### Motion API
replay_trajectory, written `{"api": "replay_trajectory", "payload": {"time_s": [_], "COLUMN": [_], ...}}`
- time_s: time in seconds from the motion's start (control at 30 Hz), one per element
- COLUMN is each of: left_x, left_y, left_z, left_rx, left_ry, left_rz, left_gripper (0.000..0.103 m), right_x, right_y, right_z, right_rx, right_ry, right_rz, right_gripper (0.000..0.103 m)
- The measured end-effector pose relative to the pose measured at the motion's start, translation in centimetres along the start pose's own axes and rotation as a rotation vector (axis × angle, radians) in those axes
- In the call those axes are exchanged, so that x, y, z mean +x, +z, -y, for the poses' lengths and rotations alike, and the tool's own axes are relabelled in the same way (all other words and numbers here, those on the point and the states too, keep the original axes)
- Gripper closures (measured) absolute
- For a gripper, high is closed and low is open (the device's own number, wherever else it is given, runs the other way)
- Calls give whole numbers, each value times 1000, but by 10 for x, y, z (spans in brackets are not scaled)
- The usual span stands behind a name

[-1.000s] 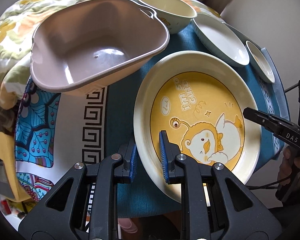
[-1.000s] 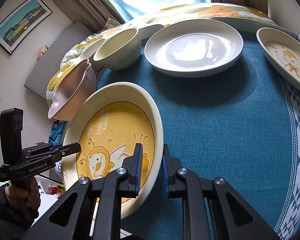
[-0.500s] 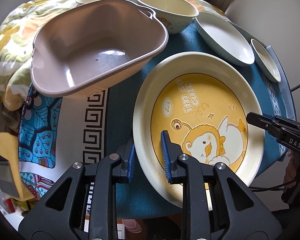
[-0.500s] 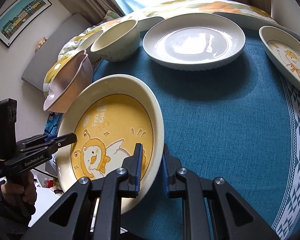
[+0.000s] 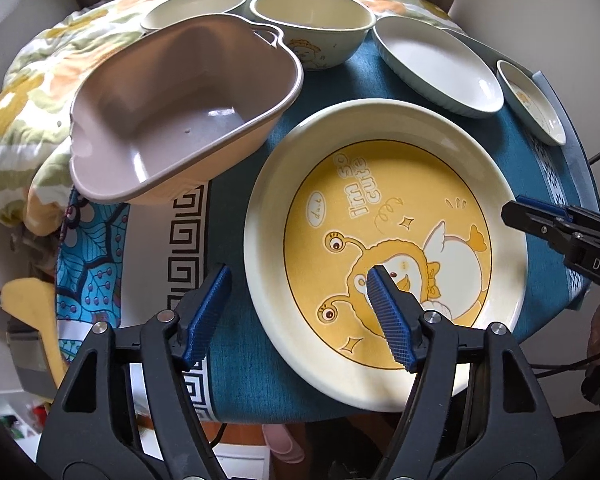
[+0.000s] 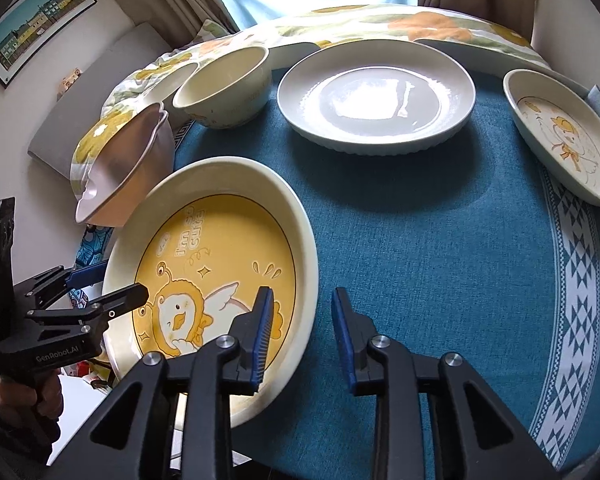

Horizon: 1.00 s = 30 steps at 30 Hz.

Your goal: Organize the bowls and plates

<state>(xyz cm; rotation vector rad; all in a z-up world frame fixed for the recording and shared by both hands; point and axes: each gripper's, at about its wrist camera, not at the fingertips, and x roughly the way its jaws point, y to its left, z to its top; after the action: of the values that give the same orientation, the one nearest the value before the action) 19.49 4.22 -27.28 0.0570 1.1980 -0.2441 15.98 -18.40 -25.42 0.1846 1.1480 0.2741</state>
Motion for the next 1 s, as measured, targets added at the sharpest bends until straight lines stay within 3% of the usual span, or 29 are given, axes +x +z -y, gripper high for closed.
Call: {"api": "replay_trajectory", "payload": {"time_s": [0.17, 0.3, 0.33, 0.37, 0.4, 0.43, 0.57, 0.63, 0.7, 0.83, 1.0], "left_x": [-39, -81, -90, -97, -103, -107, -113, -103, -89, -60, -16], "left_y": [2, 28, 38, 47, 58, 68, 104, 120, 134, 148, 160], "left_z": [3, 17, 22, 26, 31, 35, 56, 69, 82, 106, 116], "left_rx": [0, 27, 34, 39, 40, 37, 9, -17, -45, -125, -233], "left_ry": [4, -23, -23, -18, -11, -8, -72, -83, -88, -52, -20], "left_rz": [37, 144, 175, 202, 227, 251, 290, 265, 226, 182, 124], "left_gripper": [35, 35, 31, 18, 5, 2, 1, 1, 1, 1, 1], "right_x": [-52, -98, -108, -115, -121, -126, -134, -133, -125, -108, -74], "right_y": [12, 29, 35, 42, 49, 56, 88, 103, 121, 147, 180], "right_z": [2, 12, 16, 20, 23, 28, 50, 63, 78, 106, 125], "right_rx": [17, 36, 44, 50, 52, 49, -2, -53, -99, -149, -249], "right_ry": [-7, -12, -6, 3, 15, 27, -9, -7, 5, 56, 48], "right_rz": [81, 193, 220, 242, 257, 270, 293, 301, 244, 175, 115], "right_gripper": [76, 75, 65, 53, 19, 0, 0, 0, 0, 0, 0]}}
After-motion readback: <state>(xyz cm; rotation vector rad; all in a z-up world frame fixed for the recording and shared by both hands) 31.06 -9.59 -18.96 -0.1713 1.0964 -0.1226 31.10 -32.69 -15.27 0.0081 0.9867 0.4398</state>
